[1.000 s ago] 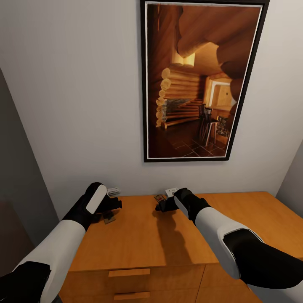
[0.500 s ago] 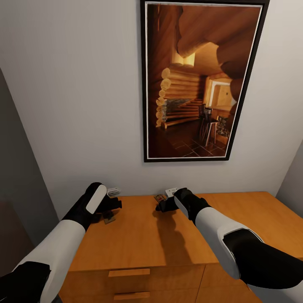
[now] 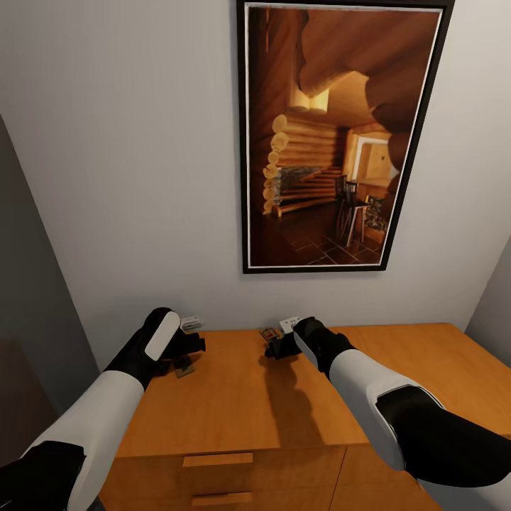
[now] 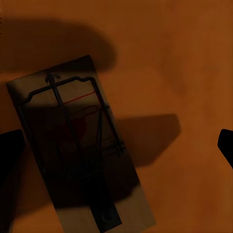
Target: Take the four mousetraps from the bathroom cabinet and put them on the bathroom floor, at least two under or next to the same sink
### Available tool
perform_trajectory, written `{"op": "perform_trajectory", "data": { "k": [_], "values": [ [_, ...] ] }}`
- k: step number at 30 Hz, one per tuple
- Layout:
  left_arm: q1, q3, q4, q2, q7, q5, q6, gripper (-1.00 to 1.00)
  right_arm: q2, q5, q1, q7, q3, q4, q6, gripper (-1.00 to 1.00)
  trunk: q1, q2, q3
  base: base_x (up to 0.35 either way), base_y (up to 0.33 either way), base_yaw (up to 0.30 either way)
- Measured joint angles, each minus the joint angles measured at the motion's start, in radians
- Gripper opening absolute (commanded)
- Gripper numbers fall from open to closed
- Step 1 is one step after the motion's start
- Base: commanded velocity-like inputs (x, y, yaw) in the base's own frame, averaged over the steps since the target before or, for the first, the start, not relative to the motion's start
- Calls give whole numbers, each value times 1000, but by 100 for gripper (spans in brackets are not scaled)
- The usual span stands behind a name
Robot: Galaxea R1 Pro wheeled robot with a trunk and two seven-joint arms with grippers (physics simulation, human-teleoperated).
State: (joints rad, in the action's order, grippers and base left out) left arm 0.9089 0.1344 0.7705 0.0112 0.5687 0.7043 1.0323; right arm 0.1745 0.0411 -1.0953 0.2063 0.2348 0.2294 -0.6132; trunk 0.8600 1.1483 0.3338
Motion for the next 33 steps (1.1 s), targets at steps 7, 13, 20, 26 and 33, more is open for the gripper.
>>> {"op": "perform_trajectory", "data": {
  "k": [7,13,20,26,33],
  "values": [
    [0,0,0,1,-1,0,0,100,0,8,0,-2,-10,0,-3,100,0,0,0,0,0,0],
    [0,0,0,1,-1,0,0,100,0,10,-1,-2,-12,1,-8,100,0,0,0,0,0,0],
    [0,0,0,1,-1,0,0,100,0,14,-2,-1,-8,3,-14,100,0,0,0,0,0,0],
    [0,0,0,1,-1,0,0,100,0,14,-3,-2,-8,18,-61,100,0,0,0,0,0,0],
    [0,0,0,1,-1,0,0,100,0,15,-3,-2,-6,43,-137,100,0,0,0,0,0,0]
  ]
}}
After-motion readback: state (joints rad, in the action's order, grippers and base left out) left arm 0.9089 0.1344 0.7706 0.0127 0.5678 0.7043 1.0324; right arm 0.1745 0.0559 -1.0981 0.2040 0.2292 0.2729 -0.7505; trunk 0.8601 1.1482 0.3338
